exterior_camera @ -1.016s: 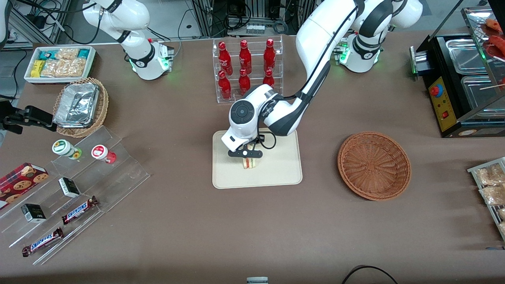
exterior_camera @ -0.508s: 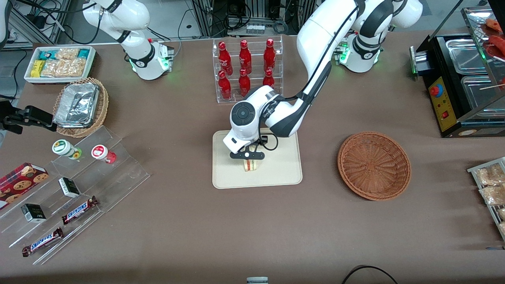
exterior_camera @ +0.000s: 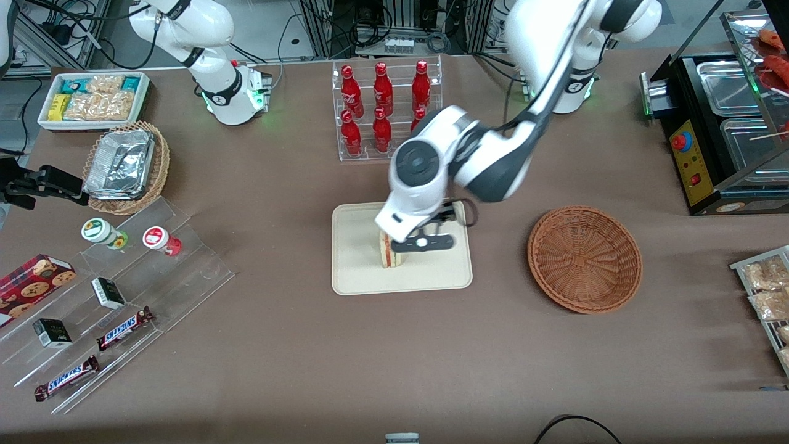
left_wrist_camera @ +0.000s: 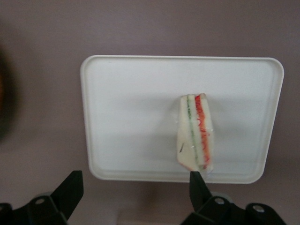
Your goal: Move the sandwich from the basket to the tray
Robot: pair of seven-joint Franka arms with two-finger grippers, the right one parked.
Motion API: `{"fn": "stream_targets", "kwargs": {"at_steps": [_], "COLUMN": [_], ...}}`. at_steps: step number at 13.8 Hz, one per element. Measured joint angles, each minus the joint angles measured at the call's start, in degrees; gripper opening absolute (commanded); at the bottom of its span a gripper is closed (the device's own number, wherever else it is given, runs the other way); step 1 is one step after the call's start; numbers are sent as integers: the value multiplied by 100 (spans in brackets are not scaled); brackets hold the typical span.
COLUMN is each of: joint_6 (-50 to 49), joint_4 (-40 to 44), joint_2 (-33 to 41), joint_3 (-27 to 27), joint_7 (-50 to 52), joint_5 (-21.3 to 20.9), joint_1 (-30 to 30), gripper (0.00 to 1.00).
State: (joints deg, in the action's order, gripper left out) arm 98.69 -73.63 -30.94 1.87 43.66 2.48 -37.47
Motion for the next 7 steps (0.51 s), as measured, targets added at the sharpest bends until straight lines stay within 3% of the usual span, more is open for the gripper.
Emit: {"fn": "stream_targets", "kwargs": {"at_steps": [4,7], "joint_6": [-870,-1499], "joint_4": [-2,-15], "joint_2": [919,1433], "joint_3": [-88,-102], "joint_7": [-54,-731], "joint_5": [-177,-302], "joint_1": [573,1198], "gripper": [100,100]}}
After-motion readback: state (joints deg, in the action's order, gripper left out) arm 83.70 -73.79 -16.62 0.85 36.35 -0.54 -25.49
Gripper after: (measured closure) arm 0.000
